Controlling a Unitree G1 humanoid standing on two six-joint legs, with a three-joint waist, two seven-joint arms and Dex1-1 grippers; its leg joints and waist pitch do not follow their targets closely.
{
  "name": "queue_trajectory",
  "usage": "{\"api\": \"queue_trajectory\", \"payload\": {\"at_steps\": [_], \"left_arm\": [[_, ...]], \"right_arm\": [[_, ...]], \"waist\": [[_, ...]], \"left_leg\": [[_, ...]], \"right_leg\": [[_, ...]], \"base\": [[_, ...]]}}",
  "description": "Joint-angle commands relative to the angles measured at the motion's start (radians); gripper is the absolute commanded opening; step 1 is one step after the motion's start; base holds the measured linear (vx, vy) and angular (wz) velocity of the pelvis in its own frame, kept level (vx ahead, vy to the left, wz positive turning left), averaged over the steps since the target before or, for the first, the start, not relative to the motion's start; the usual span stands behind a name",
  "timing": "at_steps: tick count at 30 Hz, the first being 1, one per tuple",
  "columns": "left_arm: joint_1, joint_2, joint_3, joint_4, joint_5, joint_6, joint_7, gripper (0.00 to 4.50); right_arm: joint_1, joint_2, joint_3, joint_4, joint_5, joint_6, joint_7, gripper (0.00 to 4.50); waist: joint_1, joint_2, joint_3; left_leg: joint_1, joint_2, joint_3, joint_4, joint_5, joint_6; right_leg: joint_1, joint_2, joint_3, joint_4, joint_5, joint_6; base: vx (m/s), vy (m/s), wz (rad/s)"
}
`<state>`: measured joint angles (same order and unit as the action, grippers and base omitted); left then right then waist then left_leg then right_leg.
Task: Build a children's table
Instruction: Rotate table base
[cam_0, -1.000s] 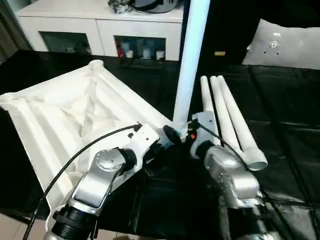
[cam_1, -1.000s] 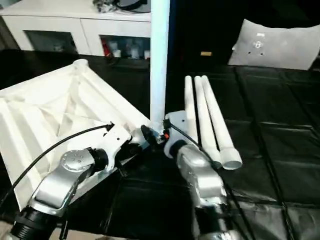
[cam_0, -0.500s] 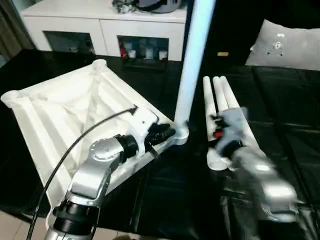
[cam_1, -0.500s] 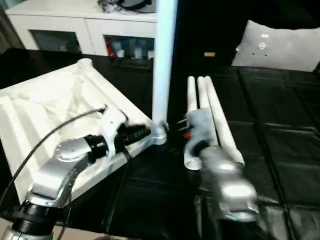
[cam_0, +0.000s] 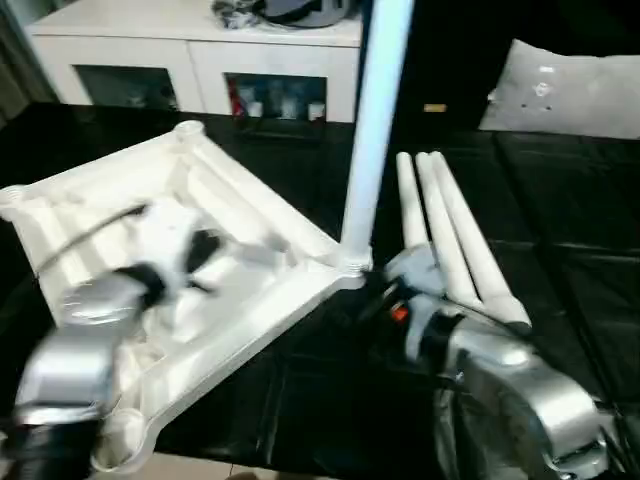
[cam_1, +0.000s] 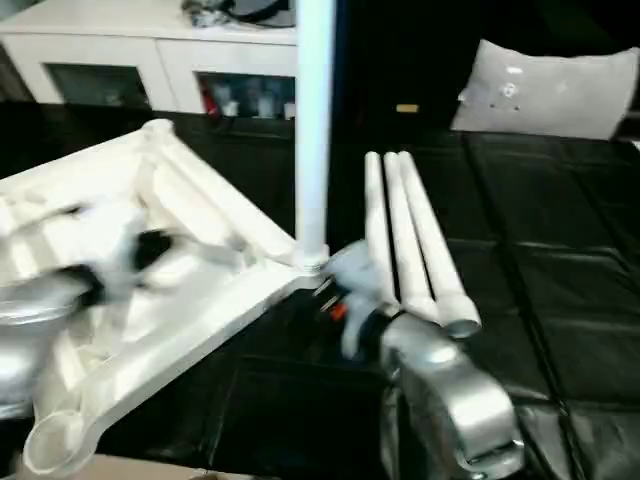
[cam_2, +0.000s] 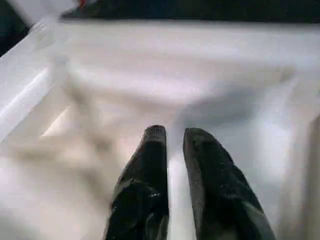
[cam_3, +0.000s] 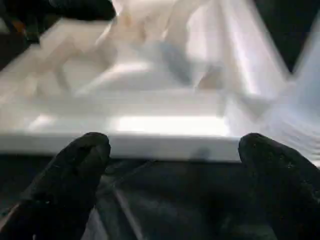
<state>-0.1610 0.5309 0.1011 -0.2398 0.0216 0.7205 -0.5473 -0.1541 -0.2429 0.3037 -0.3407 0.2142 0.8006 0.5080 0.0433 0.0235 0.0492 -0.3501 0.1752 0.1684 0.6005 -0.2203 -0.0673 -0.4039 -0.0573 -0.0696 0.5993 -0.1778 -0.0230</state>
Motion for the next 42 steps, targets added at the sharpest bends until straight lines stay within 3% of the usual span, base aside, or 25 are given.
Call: {"api": "queue_trajectory", "payload": {"at_steps": [1, 2, 8, 16, 20, 21, 22, 23, 25, 31, 32, 36, 38, 40, 42], "left_arm": [[0.007, 0.02, 0.002, -0.03, 0.034, 0.039, -0.001, 0.35], [0.012, 0.031, 0.001, -0.035, 0.039, 0.049, 0.0, 0.23], [0.069, 0.084, -0.013, -0.078, 0.038, 0.098, -0.008, 0.1], [0.11, 0.178, -0.042, -0.035, 0.085, 0.096, -0.02, 0.1], [0.11, 0.174, -0.08, -0.001, 0.053, 0.058, -0.062, 0.1], [0.114, 0.179, -0.09, -0.005, 0.043, 0.069, -0.081, 0.1], [0.12, 0.186, -0.103, -0.013, 0.031, 0.08, -0.106, 0.1], [0.13, 0.198, -0.12, -0.026, 0.013, 0.093, -0.142, 0.1], [0.135, 0.203, -0.126, -0.035, 0.002, 0.102, -0.158, 0.1], [0.155, 0.235, -0.18, -0.099, -0.095, 0.146, -0.289, 0.1], [0.155, 0.24, -0.19, -0.11, -0.111, 0.152, -0.312, 0.1], [0.138, 0.22, -0.208, -0.145, -0.174, 0.174, -0.36, 0.1], [0.103, 0.191, -0.229, -0.131, -0.166, 0.156, -0.352, 0.1], [0.085, 0.177, -0.236, -0.117, -0.158, 0.149, -0.339, 0.1], [0.011, 0.119, -0.253, -0.023, -0.112, 0.087, -0.279, 0.1]], "right_arm": [[-0.023, 0.001, 0.026, 0.035, -0.04, 0.025, -0.012, 4.5], [-0.028, 0.004, 0.029, 0.042, -0.041, 0.029, -0.015, 4.5], [-0.049, 0.001, 0.056, 0.083, -0.067, 0.044, -0.063, 4.5], [-0.091, 0.074, 0.079, 0.226, -0.114, -0.049, -0.12, 4.5], [-0.119, 0.106, 0.083, 0.307, -0.125, -0.108, -0.132, 4.5], [-0.127, 0.118, 0.083, 0.333, -0.132, -0.123, -0.136, 4.5], [-0.138, 0.13, 0.084, 0.362, -0.139, -0.142, -0.139, 4.5], [-0.151, 0.146, 0.084, 0.398, -0.148, -0.166, -0.144, 4.5], [-0.156, 0.156, 0.079, 0.414, -0.147, -0.175, -0.148, 4.5], [-0.225, 0.213, 0.073, 0.561, -0.161, -0.279, -0.178, 4.5], [-0.24, 0.224, 0.067, 0.587, -0.167, -0.298, -0.18, 4.5], [-0.305, 0.25, 0.047, 0.669, -0.179, -0.346, -0.192, 4.5], [-0.331, 0.255, 0.041, 0.702, -0.182, -0.365, -0.199, 4.5], [-0.338, 0.256, 0.039, 0.71, -0.184, -0.375, -0.202, 4.5], [-0.352, 0.259, 0.028, 0.722, -0.199, -0.396, -0.212, 4.5]], "waist": [[-0.001, 0.006, -0.047], [0.003, 0.003, -0.047], [0.011, 0.003, -0.05], [0.009, 0.007, -0.049], [0.009, 0.015, -0.051], [0.012, 0.026, -0.052], [0.008, 0.02, -0.052], [0.009, 0.024, -0.052], [0.007, 0.02, -0.052], [-0.003, 0.022, -0.05], [-0.009, 0.017, -0.049], [-0.015, 0.016, -0.052], [-0.012, 0.02, -0.054], [-0.011, 0.016, -0.053], [-0.009, 0.017, -0.055]], "left_leg": [[-0.003, 0.044, -0.023, -0.079, -0.164, 0.013], [0.006, 0.045, -0.02, -0.075, -0.179, 0.008], [0.002, 0.047, -0.022, -0.079, -0.166, -0.01], [0.003, 0.044, -0.025, -0.081, -0.211, -0.016], [0.008, 0.046, -0.026, -0.083, -0.229, -0.027], [0.008, 0.046, -0.027, -0.082, -0.218, -0.033], [0.005, 0.046, -0.026, -0.083, -0.216, -0.033], [0.004, 0.044, -0.026, -0.083, -0.222, -0.036], [0.004, 0.044, -0.026, -0.083, -0.235, -0.037], [0.004, 0.045, -0.027, -0.083, -0.244, -0.035], [0.002, 0.044, -0.027, -0.084, -0.249, -0.033], [0.004, 0.043, -0.023, -0.08, -0.221, -0.03], [0.007, 0.042, -0.021, -0.077, -0.2, -0.025], [0.003, 0.042, -0.02, -0.078, -0.181, -0.022], [0.005, 0.04, -0.018, -0.075, -0.165, -0.021]], "right_leg": [[0.044, -0.072, 0.054, -0.077, -0.345, -0.129], [0.039, -0.075, 0.056, -0.084, -0.358, -0.124], [0.042, -0.076, 0.058, -0.072, -0.297, -0.135], [0.04, -0.076, 0.058, -0.076, -0.322, -0.134], [0.037, -0.077, 0.058, -0.075, -0.312, -0.138], [0.038, -0.076, 0.059, -0.068, -0.265, -0.15], [0.039, -0.075, 0.059, -0.068, -0.246, -0.156], [0.042, -0.076, 0.058, -0.066, -0.237, -0.167], [0.044, -0.079, 0.058, -0.066, -0.249, -0.173], [0.044, -0.079, 0.058, -0.065, -0.277, -0.182], [0.045, -0.078, 0.058, -0.067, -0.286, -0.18], [0.046, -0.078, 0.059, -0.063, -0.251, -0.199], [0.045, -0.076, 0.058, -0.061, -0.234, -0.203], [0.049, -0.076, 0.058, -0.058, -0.214, -0.202], [0.049, -0.075, 0.058, -0.059, -0.205, -0.197]], "base": [[0.0, 0.0, 0.0], [0.0, 0.0, 0.0], [0.0, 0.0, 0.0], [0.0, 0.0, 0.0], [0.0, 0.0, 0.0], [0.0, 0.0, 0.0], [0.0, 0.0, 0.0], [0.0, 0.0, 0.0], [0.0, 0.0, 0.0], [0.0, 0.0, 0.0], [0.0, 0.0, 0.0], [0.0, 0.0, 0.0], [0.0, 0.0, 0.0], [0.0, 0.0, 0.0], [0.0, 0.0, 0.0]]}}
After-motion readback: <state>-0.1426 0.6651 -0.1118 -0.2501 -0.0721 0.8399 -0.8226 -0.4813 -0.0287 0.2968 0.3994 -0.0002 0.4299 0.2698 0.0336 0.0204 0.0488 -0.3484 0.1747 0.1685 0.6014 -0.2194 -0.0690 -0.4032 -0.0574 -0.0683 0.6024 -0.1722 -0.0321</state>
